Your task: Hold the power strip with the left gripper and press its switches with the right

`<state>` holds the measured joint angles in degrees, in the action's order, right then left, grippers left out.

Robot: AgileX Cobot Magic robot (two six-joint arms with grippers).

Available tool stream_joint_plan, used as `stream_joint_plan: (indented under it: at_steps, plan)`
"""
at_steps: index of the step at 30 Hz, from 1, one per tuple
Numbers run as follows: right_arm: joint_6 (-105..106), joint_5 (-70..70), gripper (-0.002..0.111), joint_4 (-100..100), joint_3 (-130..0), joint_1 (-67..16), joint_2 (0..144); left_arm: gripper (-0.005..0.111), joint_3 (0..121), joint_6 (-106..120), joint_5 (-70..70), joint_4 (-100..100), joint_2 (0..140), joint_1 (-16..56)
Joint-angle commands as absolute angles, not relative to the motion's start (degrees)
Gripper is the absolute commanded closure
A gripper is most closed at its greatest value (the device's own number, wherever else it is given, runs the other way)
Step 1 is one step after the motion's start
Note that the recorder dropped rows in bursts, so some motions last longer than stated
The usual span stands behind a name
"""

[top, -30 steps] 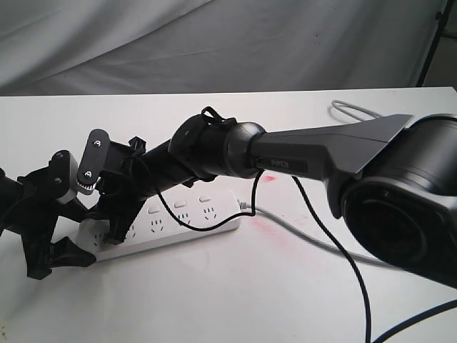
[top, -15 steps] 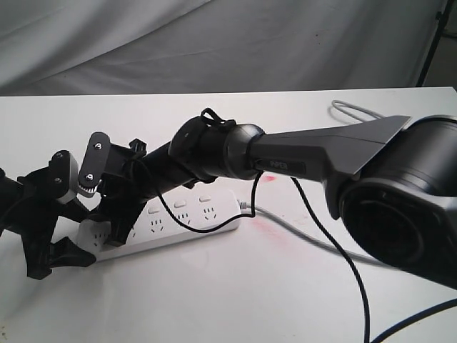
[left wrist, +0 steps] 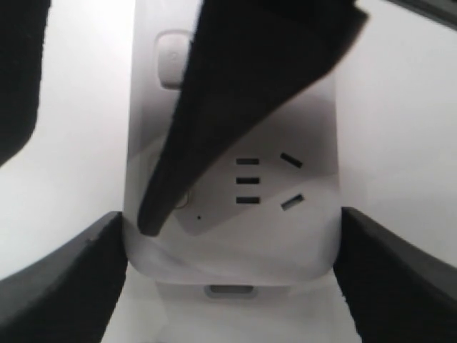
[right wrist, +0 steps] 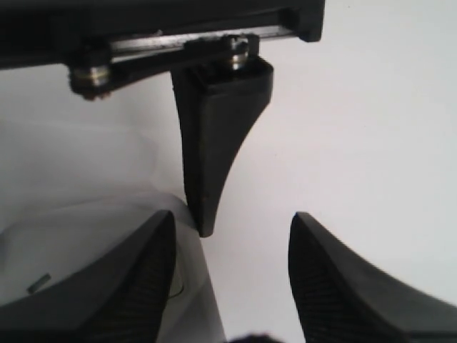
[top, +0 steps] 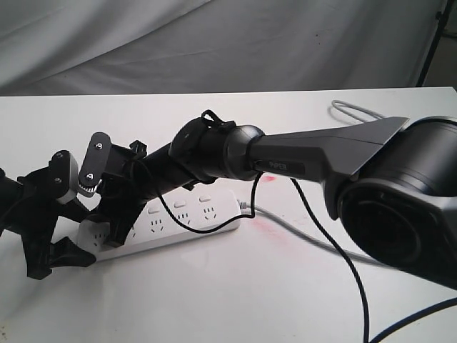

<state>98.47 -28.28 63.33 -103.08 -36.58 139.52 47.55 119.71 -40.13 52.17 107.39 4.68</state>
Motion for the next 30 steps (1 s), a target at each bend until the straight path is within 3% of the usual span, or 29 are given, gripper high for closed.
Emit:
stream_joint_plan:
  at_steps: [1,30]
  plan:
    - [98.5,-29.11,0.061,58.66,-103.1,-36.47,140.35,0.04,47.61,119.88,-40.53,51.73,107.38,4.67]
    - [96.79,-29.64,0.061,52.8,-103.1,-35.86,142.41,0.04,47.61,119.88,-40.53,51.73,107.38,4.67]
